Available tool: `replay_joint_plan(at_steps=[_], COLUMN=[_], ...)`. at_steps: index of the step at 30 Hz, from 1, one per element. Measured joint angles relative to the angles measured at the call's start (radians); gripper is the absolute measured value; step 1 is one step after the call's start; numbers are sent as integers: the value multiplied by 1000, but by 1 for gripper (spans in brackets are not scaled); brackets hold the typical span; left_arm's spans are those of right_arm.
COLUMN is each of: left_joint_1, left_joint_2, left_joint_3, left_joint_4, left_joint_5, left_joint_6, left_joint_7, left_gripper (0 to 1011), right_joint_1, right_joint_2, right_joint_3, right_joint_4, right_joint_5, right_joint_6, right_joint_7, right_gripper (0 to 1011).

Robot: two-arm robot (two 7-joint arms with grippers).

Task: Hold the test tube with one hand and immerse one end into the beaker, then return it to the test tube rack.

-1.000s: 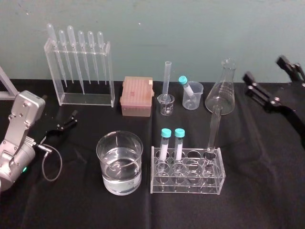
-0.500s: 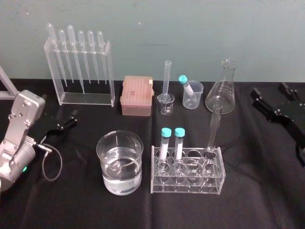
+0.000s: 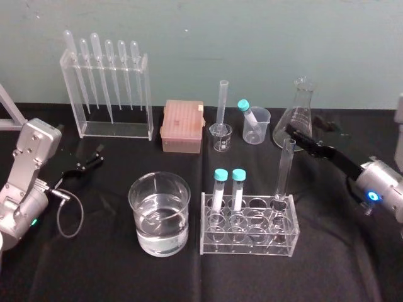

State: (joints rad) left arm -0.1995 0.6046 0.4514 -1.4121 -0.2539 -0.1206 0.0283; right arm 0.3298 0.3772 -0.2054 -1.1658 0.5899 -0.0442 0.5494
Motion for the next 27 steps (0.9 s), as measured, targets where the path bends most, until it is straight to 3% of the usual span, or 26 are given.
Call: replay_joint_plan(at_steps=[3,27], left_joint_1=[0,0], left_joint_2=[0,0], left_joint_3=[0,0], left_joint_4=[0,0], left_joint_5=[0,0], left_joint_6=[-1,0], left_joint_7=[0,0], left_gripper=[1000,1000], right_joint_1=[41,14], right_joint_2=[-13,-5], right_joint_3=[-29,-10], right_joint_4=[56,17], right_joint_5=[11,4], right_joint_6=[11,2], right_joint_7=[44,18], right_gripper=[1000,1000])
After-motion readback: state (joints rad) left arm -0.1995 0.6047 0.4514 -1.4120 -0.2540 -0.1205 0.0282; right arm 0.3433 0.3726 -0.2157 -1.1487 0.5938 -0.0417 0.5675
